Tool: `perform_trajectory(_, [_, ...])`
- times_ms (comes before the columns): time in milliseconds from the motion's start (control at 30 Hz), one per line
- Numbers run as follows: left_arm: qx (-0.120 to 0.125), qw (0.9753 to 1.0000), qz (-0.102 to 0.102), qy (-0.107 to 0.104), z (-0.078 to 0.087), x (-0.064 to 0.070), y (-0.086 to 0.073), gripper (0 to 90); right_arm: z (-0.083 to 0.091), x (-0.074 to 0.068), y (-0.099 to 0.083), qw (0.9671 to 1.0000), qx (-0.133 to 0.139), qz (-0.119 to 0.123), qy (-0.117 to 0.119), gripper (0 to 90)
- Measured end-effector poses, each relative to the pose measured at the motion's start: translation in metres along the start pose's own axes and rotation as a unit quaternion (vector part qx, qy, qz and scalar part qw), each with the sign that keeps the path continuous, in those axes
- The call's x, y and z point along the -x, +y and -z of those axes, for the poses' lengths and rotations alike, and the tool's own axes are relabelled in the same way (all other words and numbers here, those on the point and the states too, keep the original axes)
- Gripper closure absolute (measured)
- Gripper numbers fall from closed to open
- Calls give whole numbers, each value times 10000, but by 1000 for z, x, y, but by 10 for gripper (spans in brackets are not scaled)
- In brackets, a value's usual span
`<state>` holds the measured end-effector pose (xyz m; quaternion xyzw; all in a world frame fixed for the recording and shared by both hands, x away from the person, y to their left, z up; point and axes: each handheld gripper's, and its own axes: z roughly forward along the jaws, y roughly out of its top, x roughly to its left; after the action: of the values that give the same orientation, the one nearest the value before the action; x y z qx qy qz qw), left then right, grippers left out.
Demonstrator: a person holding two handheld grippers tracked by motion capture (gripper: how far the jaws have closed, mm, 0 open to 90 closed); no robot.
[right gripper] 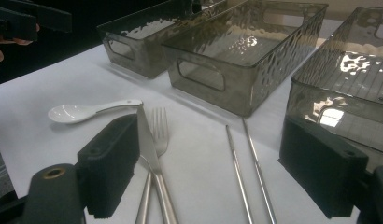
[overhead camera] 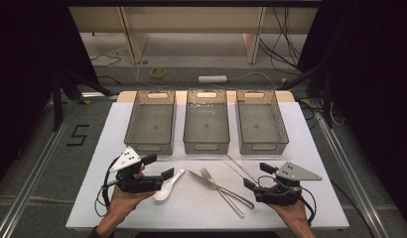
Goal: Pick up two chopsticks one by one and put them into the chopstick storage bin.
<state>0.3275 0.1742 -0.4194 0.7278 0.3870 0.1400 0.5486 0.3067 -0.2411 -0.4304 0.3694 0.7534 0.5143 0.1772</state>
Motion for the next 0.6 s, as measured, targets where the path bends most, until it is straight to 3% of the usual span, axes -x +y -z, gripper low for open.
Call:
perform_trajectory(433, [7, 10000, 17, -2, 0, 0, 0, 157, 1, 3, 4, 9999, -117, 58, -34, 215])
perform_trajectory(600, [4, 10000, 18, -6, 0, -1, 0, 157, 1, 8, 14, 9984, -530, 205, -29, 233])
